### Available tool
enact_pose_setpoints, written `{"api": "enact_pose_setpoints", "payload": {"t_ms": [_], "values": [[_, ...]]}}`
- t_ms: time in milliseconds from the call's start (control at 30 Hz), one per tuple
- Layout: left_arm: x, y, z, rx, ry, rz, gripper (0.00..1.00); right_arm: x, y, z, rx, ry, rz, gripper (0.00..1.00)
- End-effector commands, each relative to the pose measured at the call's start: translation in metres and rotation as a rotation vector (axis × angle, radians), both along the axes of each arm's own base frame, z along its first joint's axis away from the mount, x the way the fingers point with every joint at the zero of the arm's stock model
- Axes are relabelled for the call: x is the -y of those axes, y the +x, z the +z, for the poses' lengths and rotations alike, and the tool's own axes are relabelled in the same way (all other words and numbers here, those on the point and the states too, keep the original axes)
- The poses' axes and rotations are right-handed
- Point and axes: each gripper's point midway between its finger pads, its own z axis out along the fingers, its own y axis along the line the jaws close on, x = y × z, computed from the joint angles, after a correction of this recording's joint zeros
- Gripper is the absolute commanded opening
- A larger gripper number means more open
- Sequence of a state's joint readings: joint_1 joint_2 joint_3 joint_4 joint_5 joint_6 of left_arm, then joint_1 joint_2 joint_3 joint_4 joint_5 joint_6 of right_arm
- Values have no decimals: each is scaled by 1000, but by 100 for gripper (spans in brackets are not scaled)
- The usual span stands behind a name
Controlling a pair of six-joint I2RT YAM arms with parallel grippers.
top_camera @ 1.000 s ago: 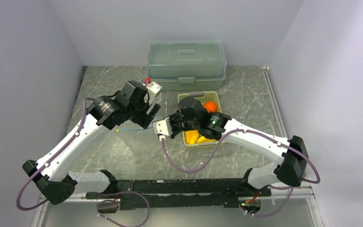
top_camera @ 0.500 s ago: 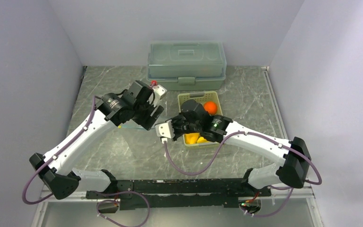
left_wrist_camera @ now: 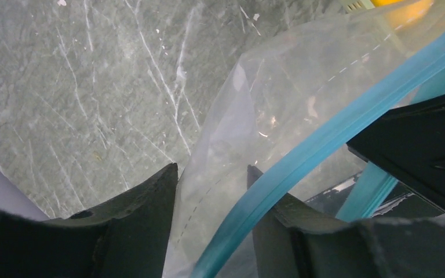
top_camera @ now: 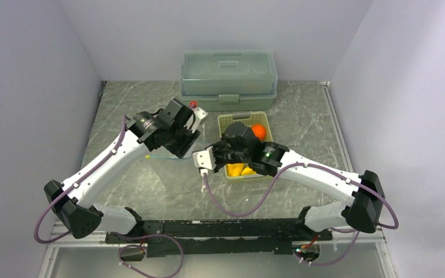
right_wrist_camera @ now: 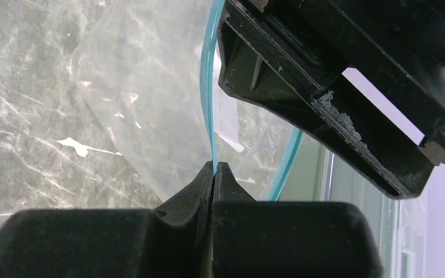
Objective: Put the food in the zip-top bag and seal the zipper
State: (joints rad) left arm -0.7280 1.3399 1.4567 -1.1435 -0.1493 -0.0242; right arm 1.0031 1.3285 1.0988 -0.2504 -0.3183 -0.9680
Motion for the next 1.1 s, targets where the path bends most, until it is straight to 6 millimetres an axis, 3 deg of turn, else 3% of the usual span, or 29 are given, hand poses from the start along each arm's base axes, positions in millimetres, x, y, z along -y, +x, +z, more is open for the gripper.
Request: {"api": "enact_pose_setpoints", "payload": {"t_ms": [0, 267, 600, 1067], "values": [[-2, 4, 7, 24, 5, 30, 49, -1, -2, 22, 30, 67, 5, 0], [-11, 19, 20, 96, 46, 103, 16, 0, -11, 21, 6, 83, 27, 0], [-40, 50, 62, 278, 169, 265, 9, 3, -30, 5, -41, 72, 87, 0], [-80, 58, 77, 428, 291, 440, 7, -11, -41, -58, -128, 18, 74, 0]]}}
